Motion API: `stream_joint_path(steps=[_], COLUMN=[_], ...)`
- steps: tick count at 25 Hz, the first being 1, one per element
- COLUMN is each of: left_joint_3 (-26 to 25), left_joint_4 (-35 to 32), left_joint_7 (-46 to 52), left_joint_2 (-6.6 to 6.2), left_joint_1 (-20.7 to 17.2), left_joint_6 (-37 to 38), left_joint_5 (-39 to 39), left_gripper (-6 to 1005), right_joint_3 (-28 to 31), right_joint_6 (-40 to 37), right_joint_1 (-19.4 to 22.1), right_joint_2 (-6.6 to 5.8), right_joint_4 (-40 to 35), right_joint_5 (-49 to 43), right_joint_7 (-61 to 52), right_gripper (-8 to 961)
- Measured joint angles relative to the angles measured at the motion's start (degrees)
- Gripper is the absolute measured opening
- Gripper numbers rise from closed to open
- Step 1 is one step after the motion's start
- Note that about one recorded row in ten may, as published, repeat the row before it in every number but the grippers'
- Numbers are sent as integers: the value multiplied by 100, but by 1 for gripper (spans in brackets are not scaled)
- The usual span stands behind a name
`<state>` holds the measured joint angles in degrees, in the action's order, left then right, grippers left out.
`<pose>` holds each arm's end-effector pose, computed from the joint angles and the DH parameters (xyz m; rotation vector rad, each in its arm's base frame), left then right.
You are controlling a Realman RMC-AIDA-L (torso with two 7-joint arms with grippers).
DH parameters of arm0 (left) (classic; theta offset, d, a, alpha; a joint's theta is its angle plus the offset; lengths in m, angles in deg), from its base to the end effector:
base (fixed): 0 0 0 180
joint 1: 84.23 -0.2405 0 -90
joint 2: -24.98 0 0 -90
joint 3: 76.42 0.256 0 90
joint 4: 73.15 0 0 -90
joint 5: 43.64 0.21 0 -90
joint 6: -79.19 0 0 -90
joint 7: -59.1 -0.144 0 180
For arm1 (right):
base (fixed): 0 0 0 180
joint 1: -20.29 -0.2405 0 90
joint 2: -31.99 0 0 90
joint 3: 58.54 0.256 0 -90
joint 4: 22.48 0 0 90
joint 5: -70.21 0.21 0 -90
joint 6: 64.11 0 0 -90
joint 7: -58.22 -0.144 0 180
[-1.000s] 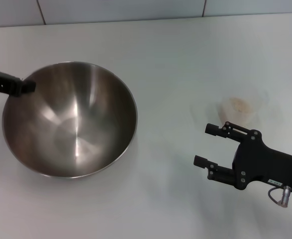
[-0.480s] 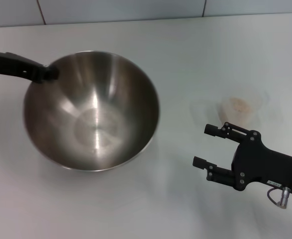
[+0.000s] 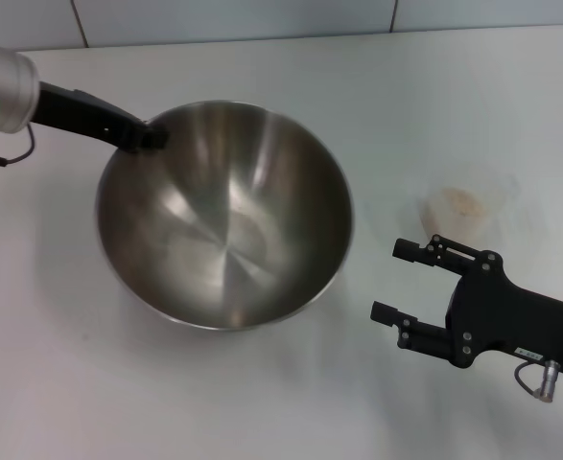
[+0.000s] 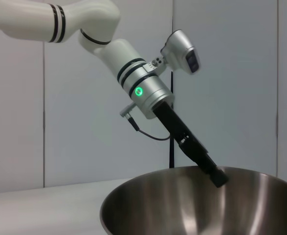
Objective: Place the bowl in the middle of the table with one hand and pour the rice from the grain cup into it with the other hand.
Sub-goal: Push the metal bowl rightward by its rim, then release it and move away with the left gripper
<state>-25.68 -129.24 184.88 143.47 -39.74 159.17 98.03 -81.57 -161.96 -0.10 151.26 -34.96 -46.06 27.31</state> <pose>-0.1949 0.4139 0.0259 -2.5877 -0.9525 -0.0070 0.3026 0.2295 -0.0423 -2.5014 0.2050 0.9748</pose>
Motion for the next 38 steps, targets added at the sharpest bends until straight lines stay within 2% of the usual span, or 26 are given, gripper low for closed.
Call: stream_joint_path(steps=[1, 2, 11, 22, 38], left_joint_3=[0, 17, 288, 312, 430], left_joint_4=[0, 172, 462, 1128, 1321], left_joint_7=[0, -8, -4, -56, -53], left_joint_2=[0, 0, 5, 24, 24], left_joint_1=[0, 154, 400, 767, 811], left_joint_6=[0, -42, -152, -422, -642], left_joint_5=[0, 21, -11, -19, -29], left_gripper=[41, 41, 40, 40, 39], right_joint_3=[0, 0, 0, 0, 0], right_joint_6=[0, -5, -7, -15, -19], right_joint_1=[0, 0, 1, -15, -18], right_joint_2=[0, 0, 0, -9, -9], right_joint_4=[0, 0, 0, -16, -23], right_joint_5=[0, 0, 0, 0, 14], right_joint_7=[0, 0, 0, 0, 0], right_gripper=[716, 716, 716, 715, 714])
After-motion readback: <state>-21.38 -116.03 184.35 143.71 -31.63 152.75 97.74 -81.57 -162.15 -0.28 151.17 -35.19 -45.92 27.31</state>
